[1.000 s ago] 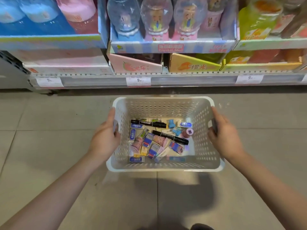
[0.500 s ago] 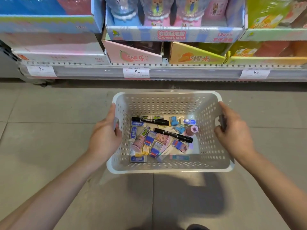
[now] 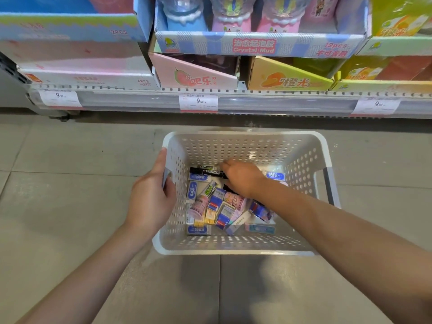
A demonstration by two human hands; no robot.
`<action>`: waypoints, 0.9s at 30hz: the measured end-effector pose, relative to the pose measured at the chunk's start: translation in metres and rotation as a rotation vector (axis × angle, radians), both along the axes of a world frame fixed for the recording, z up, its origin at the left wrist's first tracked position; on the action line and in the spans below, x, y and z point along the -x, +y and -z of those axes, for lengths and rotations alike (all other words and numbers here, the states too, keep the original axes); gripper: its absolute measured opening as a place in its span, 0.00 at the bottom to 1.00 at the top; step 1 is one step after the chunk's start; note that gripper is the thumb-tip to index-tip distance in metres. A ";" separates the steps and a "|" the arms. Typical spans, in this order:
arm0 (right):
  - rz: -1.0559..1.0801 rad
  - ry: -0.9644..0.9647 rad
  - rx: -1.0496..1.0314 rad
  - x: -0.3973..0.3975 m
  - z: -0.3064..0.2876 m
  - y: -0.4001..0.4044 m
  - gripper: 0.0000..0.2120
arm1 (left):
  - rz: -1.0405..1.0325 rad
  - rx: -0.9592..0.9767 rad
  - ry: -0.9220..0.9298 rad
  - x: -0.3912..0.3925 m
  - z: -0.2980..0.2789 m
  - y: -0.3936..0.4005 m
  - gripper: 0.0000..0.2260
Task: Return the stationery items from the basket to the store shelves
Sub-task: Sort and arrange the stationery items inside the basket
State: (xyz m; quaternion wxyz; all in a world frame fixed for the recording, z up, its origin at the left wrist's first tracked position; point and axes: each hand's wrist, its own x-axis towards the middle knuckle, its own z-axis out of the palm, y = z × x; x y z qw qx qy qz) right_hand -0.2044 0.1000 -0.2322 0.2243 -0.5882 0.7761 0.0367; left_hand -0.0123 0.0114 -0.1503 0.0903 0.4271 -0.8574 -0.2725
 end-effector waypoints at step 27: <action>0.064 -0.140 0.065 -0.030 0.022 -0.012 0.31 | 0.025 -0.016 0.032 0.000 -0.002 0.000 0.28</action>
